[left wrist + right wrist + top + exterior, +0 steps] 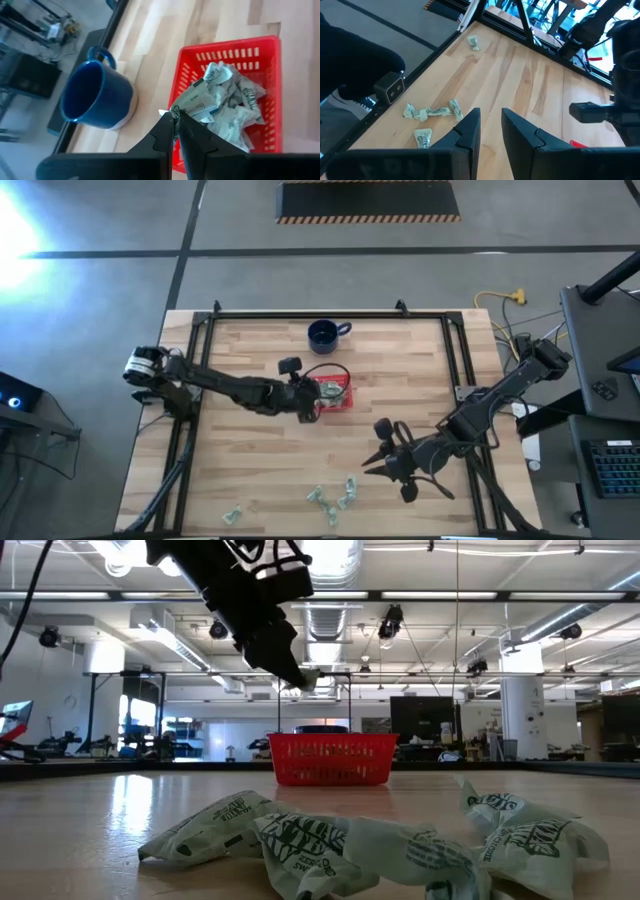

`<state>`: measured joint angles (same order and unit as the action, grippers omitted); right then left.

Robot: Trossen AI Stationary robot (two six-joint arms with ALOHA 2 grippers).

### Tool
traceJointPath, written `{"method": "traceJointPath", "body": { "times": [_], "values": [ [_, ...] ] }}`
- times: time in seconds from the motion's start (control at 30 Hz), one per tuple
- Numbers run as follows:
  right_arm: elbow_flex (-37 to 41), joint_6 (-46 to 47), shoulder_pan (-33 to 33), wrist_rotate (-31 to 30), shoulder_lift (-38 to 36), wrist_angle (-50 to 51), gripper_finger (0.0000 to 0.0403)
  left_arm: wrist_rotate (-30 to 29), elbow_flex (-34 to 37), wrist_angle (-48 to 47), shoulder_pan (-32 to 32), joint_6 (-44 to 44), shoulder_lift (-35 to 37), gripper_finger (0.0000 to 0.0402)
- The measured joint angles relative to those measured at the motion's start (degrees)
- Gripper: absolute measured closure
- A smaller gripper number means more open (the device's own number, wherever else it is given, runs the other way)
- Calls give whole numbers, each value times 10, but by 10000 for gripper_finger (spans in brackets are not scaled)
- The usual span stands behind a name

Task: Pick and place items into bin
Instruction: Put the stevia packet into the red bin

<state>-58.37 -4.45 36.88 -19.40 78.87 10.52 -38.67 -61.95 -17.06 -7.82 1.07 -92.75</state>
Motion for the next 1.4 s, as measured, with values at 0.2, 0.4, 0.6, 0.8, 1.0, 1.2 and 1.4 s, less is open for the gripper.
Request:
{"method": "traceJointPath", "body": {
  "times": [0.2,0.4,0.6,0.8,1.0,1.2,1.4],
  "values": [
    [1,18,4,2,0,0,335,64,1,2,23,-33,-1,393],
    [1,41,4,1,0,12,335,121,1,19,38,-72,-9,381],
    [7,68,4,1,0,14,335,127,0,45,49,-106,-21,320],
    [32,118,4,41,0,12,335,114,-10,-38,47,-107,-5,282],
    [84,173,4,62,0,0,335,123,-13,-116,22,-97,42,279],
    [143,177,2,62,1,-99,335,136,-10,-191,-13,-54,96,279],
    [195,160,2,61,1,-216,335,215,11,-230,-54,42,137,279]
  ]
}}
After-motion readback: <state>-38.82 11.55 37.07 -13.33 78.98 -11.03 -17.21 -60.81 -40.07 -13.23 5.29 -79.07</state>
